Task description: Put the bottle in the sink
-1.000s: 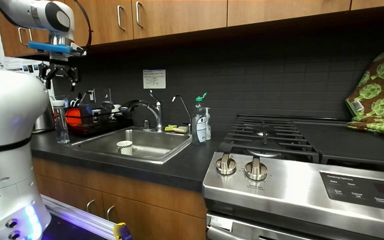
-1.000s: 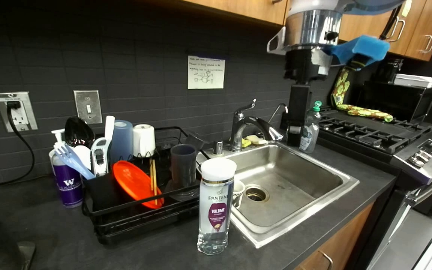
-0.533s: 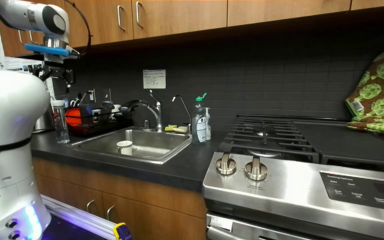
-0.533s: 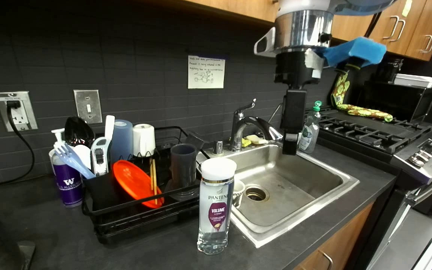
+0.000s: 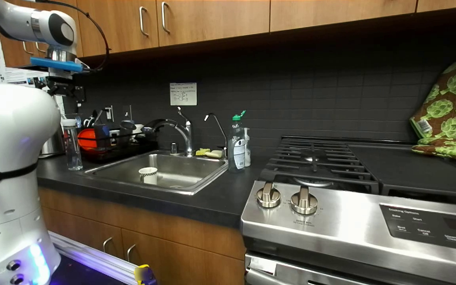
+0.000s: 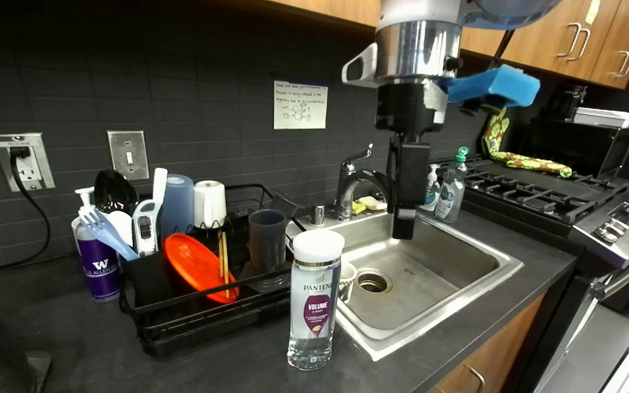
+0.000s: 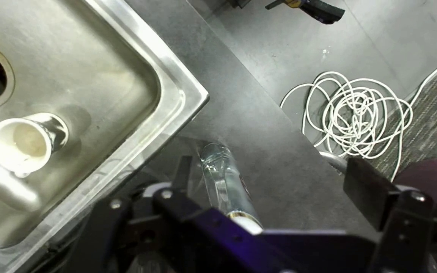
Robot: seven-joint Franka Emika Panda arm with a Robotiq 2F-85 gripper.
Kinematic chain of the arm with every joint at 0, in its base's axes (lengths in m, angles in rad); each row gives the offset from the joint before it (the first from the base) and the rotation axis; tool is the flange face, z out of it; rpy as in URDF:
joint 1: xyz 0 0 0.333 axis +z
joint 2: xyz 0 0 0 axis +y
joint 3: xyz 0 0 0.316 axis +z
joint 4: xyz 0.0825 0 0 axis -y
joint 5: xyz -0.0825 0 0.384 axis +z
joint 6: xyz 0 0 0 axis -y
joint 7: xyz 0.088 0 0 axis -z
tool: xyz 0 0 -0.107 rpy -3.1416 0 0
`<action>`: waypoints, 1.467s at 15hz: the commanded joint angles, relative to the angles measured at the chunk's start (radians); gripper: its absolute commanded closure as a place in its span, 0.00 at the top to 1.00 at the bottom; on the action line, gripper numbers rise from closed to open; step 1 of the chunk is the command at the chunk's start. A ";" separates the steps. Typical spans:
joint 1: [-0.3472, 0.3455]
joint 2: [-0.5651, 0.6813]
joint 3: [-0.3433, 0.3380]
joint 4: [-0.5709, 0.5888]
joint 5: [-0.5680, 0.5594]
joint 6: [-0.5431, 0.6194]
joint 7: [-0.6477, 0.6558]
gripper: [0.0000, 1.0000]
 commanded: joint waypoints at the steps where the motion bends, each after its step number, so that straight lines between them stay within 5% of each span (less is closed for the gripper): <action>1: 0.009 0.062 0.012 0.042 -0.049 0.050 -0.018 1.00; 22: 0.021 0.232 0.054 0.112 -0.101 0.213 -0.036 1.00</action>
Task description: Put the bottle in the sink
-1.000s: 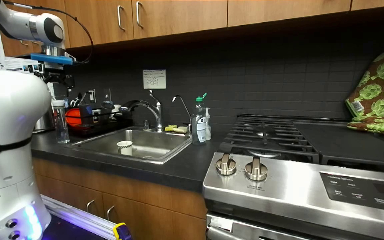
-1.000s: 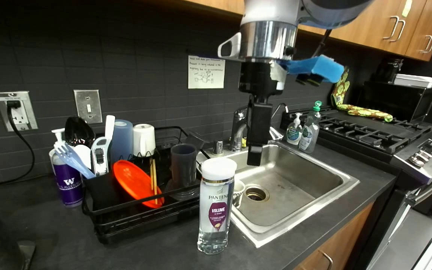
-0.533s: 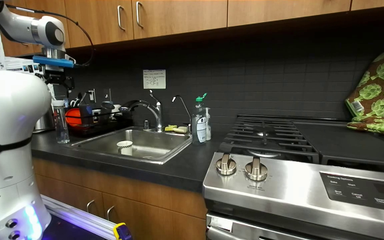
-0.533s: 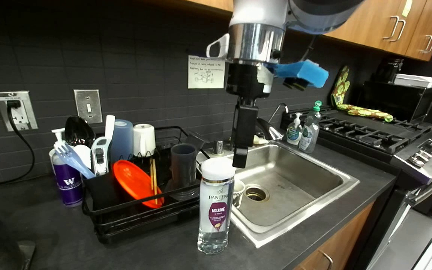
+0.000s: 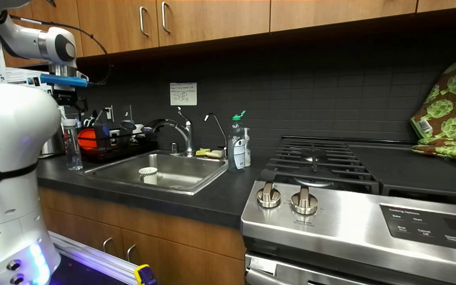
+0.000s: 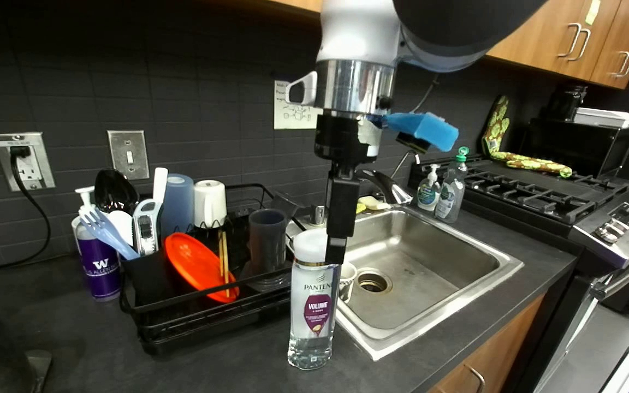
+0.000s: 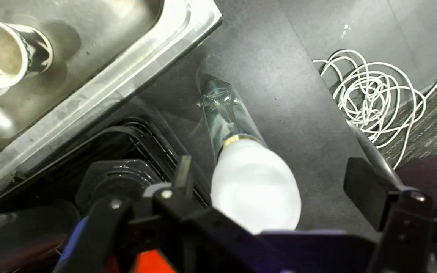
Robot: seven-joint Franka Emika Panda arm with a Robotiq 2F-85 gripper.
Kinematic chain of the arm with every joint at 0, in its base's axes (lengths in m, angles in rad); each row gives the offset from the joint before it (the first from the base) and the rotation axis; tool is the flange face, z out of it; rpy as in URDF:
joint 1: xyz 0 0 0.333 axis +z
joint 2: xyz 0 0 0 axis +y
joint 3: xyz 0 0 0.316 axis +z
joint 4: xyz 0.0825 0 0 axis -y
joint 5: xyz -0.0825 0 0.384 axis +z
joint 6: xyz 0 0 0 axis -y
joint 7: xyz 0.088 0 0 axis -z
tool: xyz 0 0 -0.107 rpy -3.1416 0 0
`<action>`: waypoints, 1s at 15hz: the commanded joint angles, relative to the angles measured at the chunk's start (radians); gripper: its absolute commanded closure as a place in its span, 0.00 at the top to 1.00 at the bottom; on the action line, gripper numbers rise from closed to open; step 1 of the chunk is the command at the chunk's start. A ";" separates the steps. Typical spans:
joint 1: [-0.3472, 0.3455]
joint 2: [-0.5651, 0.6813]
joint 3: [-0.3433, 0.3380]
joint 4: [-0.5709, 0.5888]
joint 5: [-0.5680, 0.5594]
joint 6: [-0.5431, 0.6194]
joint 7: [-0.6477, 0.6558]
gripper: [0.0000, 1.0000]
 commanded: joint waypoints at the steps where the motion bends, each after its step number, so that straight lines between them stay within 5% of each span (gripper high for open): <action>1: 0.007 0.041 0.001 0.035 -0.039 0.011 -0.001 1.00; 15: 0.005 0.064 0.004 0.042 -0.039 0.008 0.002 1.00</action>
